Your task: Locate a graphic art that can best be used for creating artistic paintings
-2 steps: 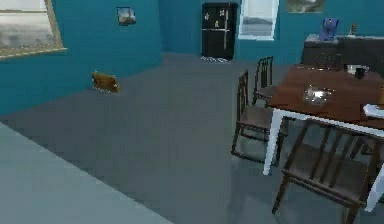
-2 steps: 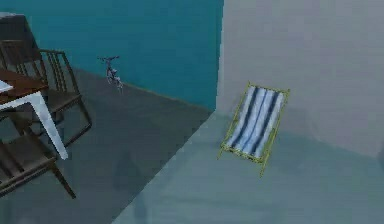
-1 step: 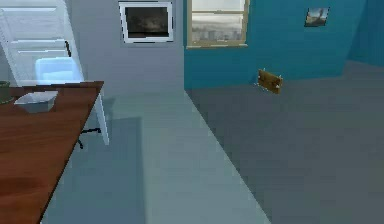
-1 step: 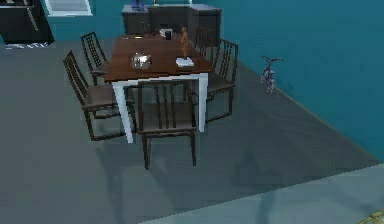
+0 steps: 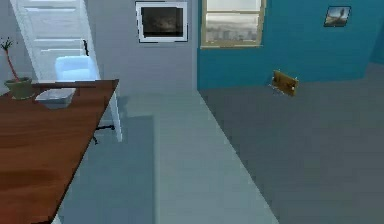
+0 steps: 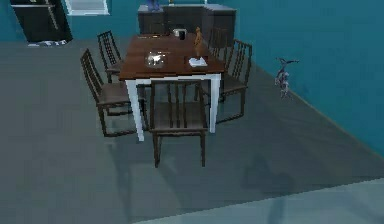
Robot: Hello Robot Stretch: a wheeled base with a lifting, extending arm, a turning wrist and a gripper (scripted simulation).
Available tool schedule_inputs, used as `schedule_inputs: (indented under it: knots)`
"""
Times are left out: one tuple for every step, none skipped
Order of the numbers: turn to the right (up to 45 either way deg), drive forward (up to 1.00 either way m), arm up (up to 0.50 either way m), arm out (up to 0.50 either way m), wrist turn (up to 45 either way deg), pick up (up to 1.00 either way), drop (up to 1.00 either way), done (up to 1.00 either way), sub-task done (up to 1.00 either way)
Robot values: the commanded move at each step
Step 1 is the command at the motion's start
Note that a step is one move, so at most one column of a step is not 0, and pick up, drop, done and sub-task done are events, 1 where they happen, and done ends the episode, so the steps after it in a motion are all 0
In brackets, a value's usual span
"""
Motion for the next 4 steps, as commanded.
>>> schedule_inputs:
  knots:
    - [0.0,1.00,0.00,0.00,0.0,0.00,0.00,0.00,0.00]
    - [-9.0,0.00,0.00,0.00,0.0,0.00,0.00,0.00,0.00]
    - [0.0,0.20,0.00,0.00,0.0,0.00,0.00,0.00,0.00]
    - [0.0,1.00,0.00,0.00,0.0,0.00,0.00,0.00,0.00]
